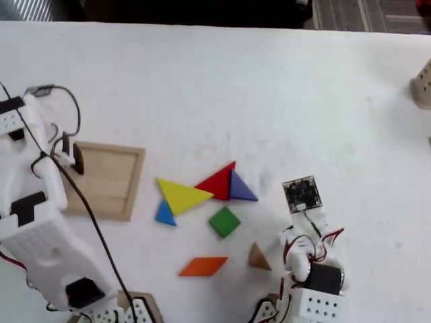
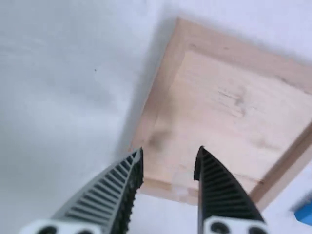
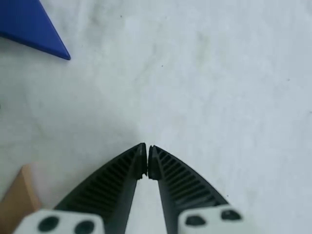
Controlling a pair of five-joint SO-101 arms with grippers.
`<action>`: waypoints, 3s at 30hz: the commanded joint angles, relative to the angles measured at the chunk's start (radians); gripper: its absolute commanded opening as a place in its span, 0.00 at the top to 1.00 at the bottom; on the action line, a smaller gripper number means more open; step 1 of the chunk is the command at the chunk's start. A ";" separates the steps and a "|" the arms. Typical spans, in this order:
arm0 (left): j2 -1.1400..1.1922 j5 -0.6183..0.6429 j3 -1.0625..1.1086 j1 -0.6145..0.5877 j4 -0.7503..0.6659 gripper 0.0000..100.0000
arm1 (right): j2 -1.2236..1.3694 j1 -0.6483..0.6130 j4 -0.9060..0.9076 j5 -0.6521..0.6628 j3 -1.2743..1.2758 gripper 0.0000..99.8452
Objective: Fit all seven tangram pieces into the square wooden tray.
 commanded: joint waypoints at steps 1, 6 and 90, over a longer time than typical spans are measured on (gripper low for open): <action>-0.070 0.006 -0.117 0.068 0.104 0.85 | -0.012 0.012 0.004 0.011 -0.017 0.98; -0.070 0.005 -0.166 0.213 0.176 0.85 | -0.012 0.012 0.004 0.011 -0.017 0.98; -0.019 0.697 0.272 1.167 -0.462 0.71 | -0.012 0.013 0.005 0.012 -0.017 0.98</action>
